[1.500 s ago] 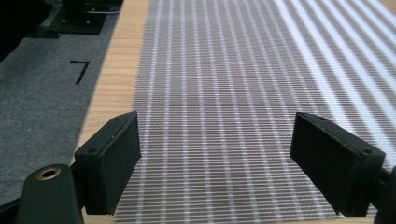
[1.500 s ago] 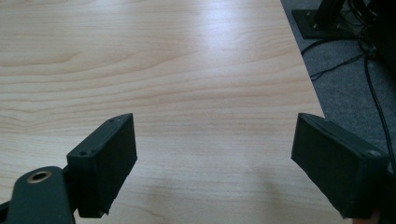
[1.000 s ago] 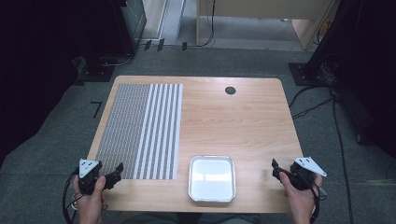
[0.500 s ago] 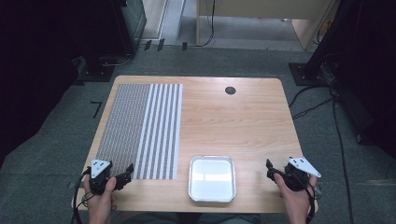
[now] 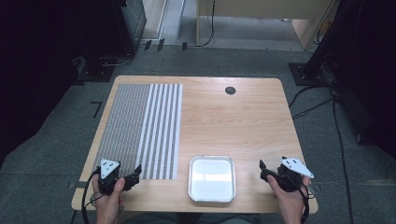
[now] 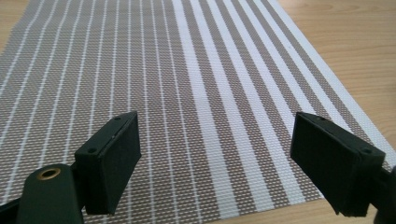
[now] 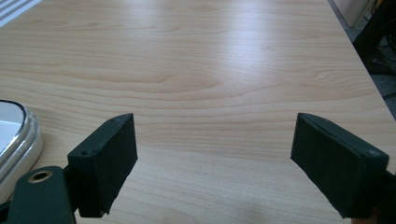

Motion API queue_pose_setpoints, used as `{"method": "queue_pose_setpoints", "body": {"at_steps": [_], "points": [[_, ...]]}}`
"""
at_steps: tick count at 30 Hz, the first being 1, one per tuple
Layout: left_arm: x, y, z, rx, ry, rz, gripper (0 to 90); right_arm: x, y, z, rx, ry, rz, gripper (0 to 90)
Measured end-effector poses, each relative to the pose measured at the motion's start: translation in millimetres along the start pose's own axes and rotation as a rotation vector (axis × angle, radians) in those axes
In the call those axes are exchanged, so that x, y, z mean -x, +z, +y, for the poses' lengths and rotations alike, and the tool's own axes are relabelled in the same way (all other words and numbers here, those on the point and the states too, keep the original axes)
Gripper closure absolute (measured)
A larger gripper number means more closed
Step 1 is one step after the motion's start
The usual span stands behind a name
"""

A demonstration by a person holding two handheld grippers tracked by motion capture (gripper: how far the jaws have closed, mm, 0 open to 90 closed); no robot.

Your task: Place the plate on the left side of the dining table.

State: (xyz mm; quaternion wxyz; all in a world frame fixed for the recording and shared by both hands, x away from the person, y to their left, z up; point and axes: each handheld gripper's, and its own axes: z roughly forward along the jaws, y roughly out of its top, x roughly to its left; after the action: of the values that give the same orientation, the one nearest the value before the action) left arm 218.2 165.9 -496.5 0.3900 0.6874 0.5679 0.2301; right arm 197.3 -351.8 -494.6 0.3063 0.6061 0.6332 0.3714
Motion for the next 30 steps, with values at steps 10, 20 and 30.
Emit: {"method": "queue_pose_setpoints", "body": {"at_steps": [10,20,30], "points": [[15.7,4.3,-0.5,-0.004,0.008,-0.026,16.4,-11.6,-1.7,0.8,0.017,-0.017,0.027,14.3],[34.0,6.1,0.6,0.007,-0.002,-0.050,16.4,-28.9,-3.2,1.3,0.028,-0.043,0.067,14.4],[59.7,10.9,0.3,0.004,0.001,-0.086,16.4,-44.4,-4.7,1.6,0.032,-0.057,0.097,14.5]]}}
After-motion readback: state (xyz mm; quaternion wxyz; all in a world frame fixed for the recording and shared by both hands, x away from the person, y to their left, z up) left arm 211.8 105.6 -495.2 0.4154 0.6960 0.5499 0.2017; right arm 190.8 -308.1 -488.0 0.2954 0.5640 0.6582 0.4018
